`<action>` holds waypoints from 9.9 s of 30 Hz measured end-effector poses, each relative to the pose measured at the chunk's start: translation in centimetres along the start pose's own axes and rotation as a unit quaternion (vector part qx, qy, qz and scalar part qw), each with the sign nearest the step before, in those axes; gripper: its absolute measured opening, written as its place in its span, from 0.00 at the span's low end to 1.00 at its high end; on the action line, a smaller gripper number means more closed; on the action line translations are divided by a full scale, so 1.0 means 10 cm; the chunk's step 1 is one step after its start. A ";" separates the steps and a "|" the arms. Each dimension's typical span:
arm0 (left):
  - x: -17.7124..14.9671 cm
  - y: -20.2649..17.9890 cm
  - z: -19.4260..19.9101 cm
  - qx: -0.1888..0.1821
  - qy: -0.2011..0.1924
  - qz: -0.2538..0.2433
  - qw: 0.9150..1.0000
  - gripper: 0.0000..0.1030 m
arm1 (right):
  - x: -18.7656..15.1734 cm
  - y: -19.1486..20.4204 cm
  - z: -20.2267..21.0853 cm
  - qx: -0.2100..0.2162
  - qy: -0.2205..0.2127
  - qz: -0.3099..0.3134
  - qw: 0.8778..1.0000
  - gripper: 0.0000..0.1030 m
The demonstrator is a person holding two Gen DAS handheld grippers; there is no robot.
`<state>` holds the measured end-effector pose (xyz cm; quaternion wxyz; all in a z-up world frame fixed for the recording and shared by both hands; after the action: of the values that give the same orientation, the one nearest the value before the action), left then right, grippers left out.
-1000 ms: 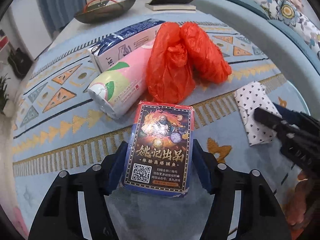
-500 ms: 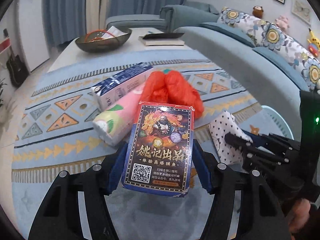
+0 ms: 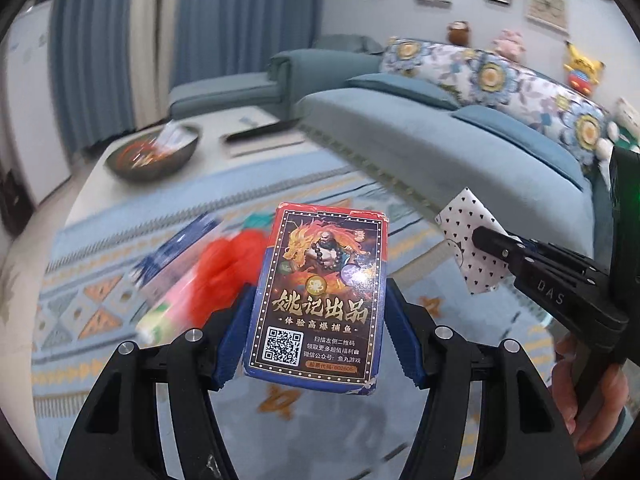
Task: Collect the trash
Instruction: 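Carry the card box and polka-dot paper over the basket and release both, then grasp the pink bottle with the left tool while the right tool grasps the red plastic bag, then carry the pink bottle and red bag over the basket and release both, then grasp the blue milk carton with the left tool while the right tool grasps the teal packet, then carry the milk carton and teal packet over the basket and release both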
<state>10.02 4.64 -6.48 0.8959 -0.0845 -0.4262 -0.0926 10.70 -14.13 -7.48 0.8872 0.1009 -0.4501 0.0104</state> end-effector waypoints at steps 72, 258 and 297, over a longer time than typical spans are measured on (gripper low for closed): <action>0.37 1.22 -0.20 0.016 0.004 0.144 0.989 0.76 | 0.18 0.97 -0.67 0.083 0.080 0.091 0.989 0.59; 0.02 2.18 -1.33 0.108 0.093 0.164 0.976 0.34 | 0.17 1.77 -2.83 0.082 0.154 0.255 0.951 0.35; 0.61 -2.22 -1.29 -0.162 0.078 -0.027 0.983 0.34 | 0.22 -2.51 -0.22 -0.145 0.112 -0.005 0.983 0.34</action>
<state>18.16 -20.36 -8.18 0.8981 -0.2092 -0.3364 -0.1911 16.47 -38.47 -11.22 0.9372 -0.0279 -0.3442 -0.0485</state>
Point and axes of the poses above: each gripper's, at about its wrist camera, not at the fingertips, and z roughly against the way its jaws point, y to its left, x to its top, the point moved 5 cm from there along -z, roughly the way its jaws point, and after that the axes turned 3 degrees about -x, right-handed, at the moved point
